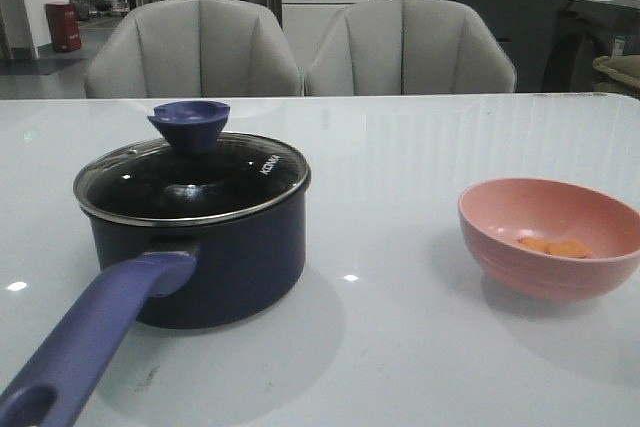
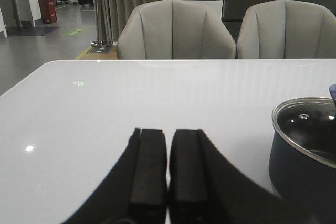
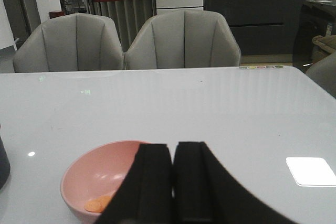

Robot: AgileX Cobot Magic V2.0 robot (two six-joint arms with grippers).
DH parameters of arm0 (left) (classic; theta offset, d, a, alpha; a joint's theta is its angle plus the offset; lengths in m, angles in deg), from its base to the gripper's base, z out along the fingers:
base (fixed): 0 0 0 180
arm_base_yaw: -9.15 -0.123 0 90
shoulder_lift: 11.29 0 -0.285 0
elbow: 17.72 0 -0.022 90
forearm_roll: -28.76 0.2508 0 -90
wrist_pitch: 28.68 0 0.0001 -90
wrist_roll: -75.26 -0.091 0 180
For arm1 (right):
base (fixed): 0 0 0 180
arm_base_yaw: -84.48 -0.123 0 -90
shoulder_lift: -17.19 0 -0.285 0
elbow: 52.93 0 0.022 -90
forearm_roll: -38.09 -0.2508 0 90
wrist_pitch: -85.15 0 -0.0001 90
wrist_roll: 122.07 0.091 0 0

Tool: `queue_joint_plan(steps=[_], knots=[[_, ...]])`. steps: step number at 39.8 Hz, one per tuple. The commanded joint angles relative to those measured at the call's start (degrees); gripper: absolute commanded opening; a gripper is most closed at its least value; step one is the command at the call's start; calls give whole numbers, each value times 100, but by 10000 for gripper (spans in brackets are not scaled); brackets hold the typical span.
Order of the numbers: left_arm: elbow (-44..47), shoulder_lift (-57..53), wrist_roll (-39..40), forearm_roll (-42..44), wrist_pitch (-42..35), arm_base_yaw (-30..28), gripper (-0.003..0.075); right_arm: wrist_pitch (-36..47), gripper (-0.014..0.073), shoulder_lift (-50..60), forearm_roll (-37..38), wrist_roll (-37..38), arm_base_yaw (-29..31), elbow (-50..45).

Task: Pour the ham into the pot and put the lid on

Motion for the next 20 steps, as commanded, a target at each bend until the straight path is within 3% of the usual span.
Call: queue_joint_plan(steps=[1,5,10,12,20], knots=[[170,-117,24,-50,-446,-13,114,503,145,111,69,-16,23,-45],[170,-117,24,-19,-750,-13,114,503,145,111,69,-16,23,-45],[125,-117,24,-19,-2033,-13,114,503,145,111,69,-16,23,-45],[22,-117,24,-19,-2152,-13,114,503,145,111,69,-16,23,-45],[-1102,290,24,-50,-777,-13,114,503,145,111,69,-16,23,-45]])
